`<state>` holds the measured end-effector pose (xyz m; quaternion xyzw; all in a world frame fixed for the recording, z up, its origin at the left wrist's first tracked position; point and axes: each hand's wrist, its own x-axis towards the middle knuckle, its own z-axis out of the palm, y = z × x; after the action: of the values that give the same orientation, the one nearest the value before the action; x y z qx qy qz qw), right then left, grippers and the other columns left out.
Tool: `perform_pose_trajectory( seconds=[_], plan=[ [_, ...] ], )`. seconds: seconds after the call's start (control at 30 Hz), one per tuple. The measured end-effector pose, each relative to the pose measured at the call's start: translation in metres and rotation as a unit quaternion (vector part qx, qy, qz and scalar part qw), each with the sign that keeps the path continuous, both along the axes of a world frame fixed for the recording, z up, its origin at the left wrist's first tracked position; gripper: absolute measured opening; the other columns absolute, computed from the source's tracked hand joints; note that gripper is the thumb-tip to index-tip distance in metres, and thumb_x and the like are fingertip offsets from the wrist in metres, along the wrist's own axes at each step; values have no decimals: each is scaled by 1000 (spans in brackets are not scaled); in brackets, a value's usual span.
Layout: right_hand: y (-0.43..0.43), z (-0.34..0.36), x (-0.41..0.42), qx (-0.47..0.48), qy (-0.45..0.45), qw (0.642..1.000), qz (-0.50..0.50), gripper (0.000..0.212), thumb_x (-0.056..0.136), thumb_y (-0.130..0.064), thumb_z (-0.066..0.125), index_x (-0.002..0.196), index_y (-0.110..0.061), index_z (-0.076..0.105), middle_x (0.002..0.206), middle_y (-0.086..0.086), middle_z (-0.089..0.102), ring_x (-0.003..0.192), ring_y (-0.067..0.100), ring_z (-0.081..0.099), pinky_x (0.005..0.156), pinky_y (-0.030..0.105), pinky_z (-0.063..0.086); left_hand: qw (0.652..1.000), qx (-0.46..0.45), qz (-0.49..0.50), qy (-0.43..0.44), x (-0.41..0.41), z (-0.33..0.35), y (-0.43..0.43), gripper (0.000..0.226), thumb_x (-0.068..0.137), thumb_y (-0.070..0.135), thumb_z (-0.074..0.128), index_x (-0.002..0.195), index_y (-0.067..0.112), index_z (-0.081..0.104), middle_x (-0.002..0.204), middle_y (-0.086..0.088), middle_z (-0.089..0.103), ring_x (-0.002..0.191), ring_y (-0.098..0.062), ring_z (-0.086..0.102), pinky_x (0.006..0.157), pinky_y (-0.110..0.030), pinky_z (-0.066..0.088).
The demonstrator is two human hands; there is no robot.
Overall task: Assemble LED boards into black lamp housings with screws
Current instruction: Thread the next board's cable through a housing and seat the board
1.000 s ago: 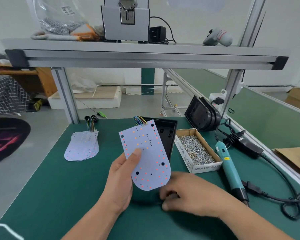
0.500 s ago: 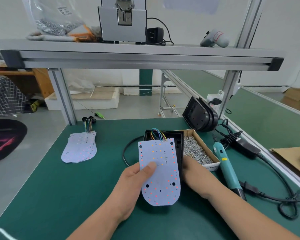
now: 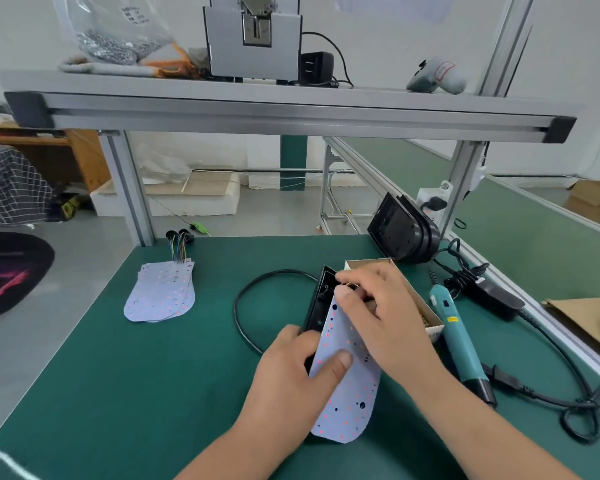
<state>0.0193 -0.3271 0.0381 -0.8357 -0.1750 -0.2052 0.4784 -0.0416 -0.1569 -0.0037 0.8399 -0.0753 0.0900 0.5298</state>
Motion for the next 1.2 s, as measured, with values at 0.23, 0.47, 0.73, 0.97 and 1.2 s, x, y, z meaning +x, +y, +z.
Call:
perform_pose_trajectory(
  seconds=[0.23, 0.47, 0.73, 0.97, 1.2],
  plan=[
    [-3, 2, 11, 21, 59, 998, -6, 10, 97, -39, 74, 88, -36, 70, 91, -20, 74, 87, 2, 69, 73, 10, 46, 998, 2, 4, -60, -5, 4, 2, 45, 103, 68, 35, 139, 54, 59, 110, 19, 61, 114, -3, 60, 95, -21, 46],
    [-8, 13, 19, -56, 60, 995, -65, 20, 82, -52, 83, 89, -38, 71, 92, -35, 69, 89, -12, 64, 67, 6, 41, 998, -36, 38, -40, -5, 11, 1, 68, 107, 44, 42, 151, 76, 0, 131, 41, 56, 115, 11, 57, 87, -11, 41],
    [2, 6, 17, -140, -29, 986, -88, 22, 85, -55, 68, 102, -41, 68, 90, -34, 66, 99, -22, 49, 69, 19, 47, 989, -148, 5, 29, 4, 2, 4, 63, 87, 14, 53, 130, 61, 52, 129, 20, 71, 119, -4, 66, 98, -31, 49],
    [7, 6, 20, -146, 14, 987, -66, 13, 92, -33, 74, 104, -29, 75, 93, -14, 76, 85, 6, 67, 81, 37, 55, 984, -159, -42, 67, 4, 9, 7, 67, 81, 14, 60, 141, 41, 54, 132, 17, 71, 122, -9, 67, 101, -32, 54],
    [12, 7, 18, -194, 40, 979, -48, 20, 90, -24, 66, 107, -35, 71, 95, -10, 68, 78, 8, 60, 77, 34, 49, 994, -85, -24, 56, 16, 17, 35, 58, 84, 28, 59, 138, 50, 59, 129, 24, 71, 125, 2, 63, 104, -29, 50]
  ],
)
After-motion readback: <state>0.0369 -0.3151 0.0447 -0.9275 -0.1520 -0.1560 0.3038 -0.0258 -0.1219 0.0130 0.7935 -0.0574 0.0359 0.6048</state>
